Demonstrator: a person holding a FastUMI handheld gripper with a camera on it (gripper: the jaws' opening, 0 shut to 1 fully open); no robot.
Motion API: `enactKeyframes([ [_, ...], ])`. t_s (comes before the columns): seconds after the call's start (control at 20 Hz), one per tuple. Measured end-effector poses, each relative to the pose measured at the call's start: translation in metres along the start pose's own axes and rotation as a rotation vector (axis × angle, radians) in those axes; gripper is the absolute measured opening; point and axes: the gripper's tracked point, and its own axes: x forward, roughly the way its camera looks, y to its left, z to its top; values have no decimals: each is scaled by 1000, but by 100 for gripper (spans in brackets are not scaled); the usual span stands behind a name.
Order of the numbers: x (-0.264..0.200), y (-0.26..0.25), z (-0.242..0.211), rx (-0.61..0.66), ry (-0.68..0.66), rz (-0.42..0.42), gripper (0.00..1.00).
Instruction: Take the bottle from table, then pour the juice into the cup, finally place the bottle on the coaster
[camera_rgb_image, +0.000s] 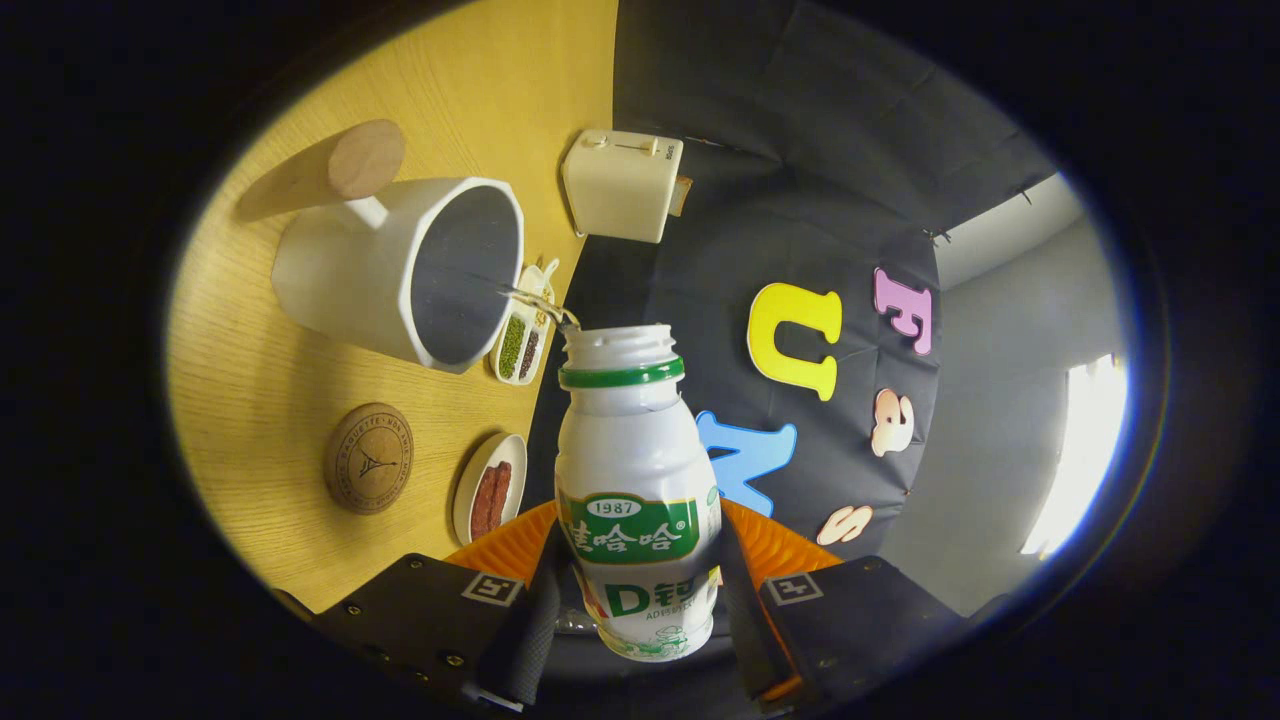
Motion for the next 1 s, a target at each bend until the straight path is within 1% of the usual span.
enactKeyframes([
  [1.0,-2,-4,9,-144,-29,-46,73],
])
